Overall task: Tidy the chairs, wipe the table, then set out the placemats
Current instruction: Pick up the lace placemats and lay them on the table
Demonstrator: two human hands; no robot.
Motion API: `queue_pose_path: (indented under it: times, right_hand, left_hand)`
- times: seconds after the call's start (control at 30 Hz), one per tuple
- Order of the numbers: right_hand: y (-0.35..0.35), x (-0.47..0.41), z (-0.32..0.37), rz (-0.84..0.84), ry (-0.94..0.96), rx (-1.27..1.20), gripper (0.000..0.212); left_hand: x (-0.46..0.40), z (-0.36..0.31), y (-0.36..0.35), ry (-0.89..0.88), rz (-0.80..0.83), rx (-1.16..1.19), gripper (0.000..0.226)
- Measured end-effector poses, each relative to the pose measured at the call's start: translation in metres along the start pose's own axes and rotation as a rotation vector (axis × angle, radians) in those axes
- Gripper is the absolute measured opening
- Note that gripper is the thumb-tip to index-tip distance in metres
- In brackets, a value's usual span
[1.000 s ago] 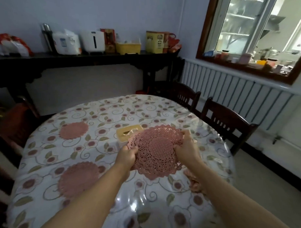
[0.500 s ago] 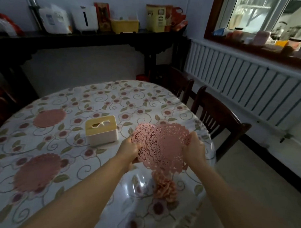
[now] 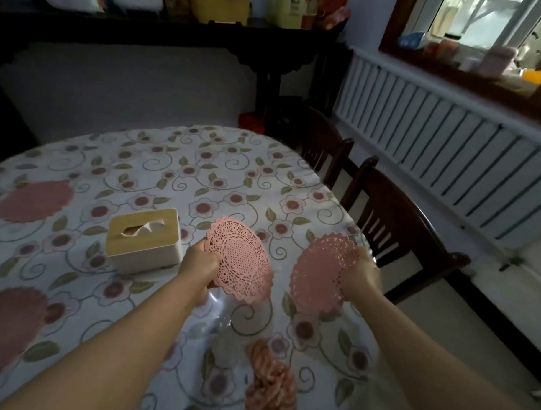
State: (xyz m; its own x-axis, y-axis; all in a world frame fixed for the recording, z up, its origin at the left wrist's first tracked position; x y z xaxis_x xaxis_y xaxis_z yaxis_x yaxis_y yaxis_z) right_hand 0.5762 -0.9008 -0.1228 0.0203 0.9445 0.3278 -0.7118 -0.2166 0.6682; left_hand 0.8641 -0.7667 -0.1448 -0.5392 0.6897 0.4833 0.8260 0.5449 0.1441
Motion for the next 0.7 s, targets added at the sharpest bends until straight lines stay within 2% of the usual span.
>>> queue_pose_path:
  times: [0.13,0.27,0.4,0.57,0.67,0.7]
  right_hand:
    - [-0.011,-0.049,0.005,0.065,0.009,0.034,0.038]
    - [-0.031,-0.104,0.011,0.198,0.052,0.007,0.034]
    - [-0.055,-0.149,0.022,0.356,0.124,0.006,0.043]
    - [-0.090,-0.179,0.015,0.532,0.139,0.140,0.039]
    - [-0.103,-0.183,0.000,0.595,0.104,0.227,0.031]
    - [-0.105,-0.183,-0.005,0.610,0.084,0.233,0.034]
  left_hand:
    - [-0.026,-0.002,-0.010,0.032,-0.091,-0.034,0.039]
    - [-0.042,-0.001,-0.021,0.083,-0.207,-0.038,0.038]
    - [-0.059,-0.003,-0.033,0.104,-0.300,-0.058,0.039]
    - [-0.070,-0.008,-0.050,0.094,-0.359,-0.104,0.040]
    - [-0.075,-0.003,-0.060,0.118,-0.359,-0.111,0.040]
    - [-0.077,-0.002,-0.063,0.124,-0.351,-0.118,0.040]
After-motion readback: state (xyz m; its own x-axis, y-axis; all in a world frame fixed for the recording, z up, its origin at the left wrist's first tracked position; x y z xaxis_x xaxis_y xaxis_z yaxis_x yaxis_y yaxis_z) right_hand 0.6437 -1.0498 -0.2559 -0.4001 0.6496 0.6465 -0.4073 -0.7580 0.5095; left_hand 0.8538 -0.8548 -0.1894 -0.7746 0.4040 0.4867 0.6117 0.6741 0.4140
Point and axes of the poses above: each hand's wrist, its own x-axis away from the middle knuckle, its own y-axis out of the back of the hand, z = x × y, the point moved 8 cm from there along -x, towards the middle knuckle, and after that the axes turned 6 degrees about z, right-handed, at the moved point
